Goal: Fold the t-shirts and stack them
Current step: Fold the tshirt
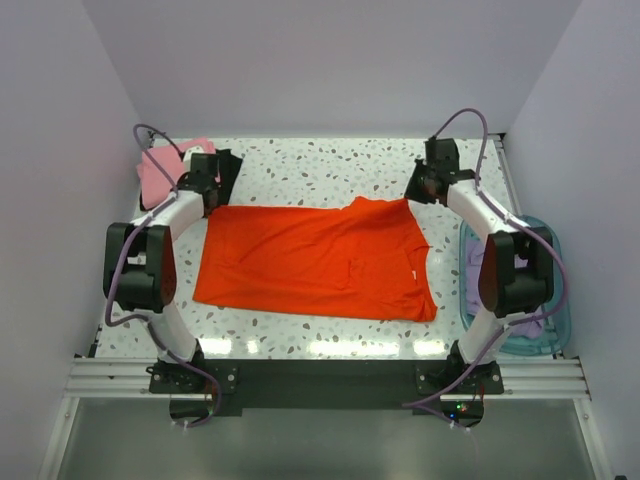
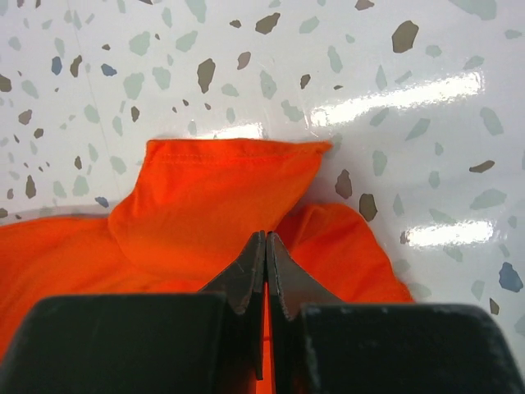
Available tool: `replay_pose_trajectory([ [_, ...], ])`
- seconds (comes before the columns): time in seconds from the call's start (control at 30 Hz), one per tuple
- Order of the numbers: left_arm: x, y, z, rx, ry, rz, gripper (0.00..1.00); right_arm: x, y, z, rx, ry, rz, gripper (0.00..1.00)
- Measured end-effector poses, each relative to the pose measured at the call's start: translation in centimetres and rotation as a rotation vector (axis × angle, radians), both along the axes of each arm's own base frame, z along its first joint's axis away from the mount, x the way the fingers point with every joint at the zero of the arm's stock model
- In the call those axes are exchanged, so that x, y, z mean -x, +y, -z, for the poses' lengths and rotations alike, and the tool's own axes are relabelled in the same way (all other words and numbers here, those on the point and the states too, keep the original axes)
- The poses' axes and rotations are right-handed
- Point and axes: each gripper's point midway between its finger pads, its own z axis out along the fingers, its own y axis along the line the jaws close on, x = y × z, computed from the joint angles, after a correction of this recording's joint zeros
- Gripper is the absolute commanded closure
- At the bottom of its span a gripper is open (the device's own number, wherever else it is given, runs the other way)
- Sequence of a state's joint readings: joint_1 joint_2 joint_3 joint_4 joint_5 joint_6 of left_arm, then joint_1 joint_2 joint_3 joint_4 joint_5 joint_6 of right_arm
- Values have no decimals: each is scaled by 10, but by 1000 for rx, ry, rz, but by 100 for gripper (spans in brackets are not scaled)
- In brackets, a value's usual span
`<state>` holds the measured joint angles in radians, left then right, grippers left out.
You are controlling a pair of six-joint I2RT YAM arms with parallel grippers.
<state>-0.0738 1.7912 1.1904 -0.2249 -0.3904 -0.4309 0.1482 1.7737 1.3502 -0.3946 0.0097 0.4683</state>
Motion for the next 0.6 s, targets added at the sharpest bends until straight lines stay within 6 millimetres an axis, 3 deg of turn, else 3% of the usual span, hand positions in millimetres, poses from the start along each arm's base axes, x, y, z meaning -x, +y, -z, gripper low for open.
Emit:
replay_pose_trajectory([
  [0.27, 14, 8, 0, 51, -9, -43, 100, 26, -5, -16, -7, -28, 13, 100],
  [0.6, 38, 10, 1, 104, -3, -91, 100, 68, -10, -8, -17, -3, 29, 100],
])
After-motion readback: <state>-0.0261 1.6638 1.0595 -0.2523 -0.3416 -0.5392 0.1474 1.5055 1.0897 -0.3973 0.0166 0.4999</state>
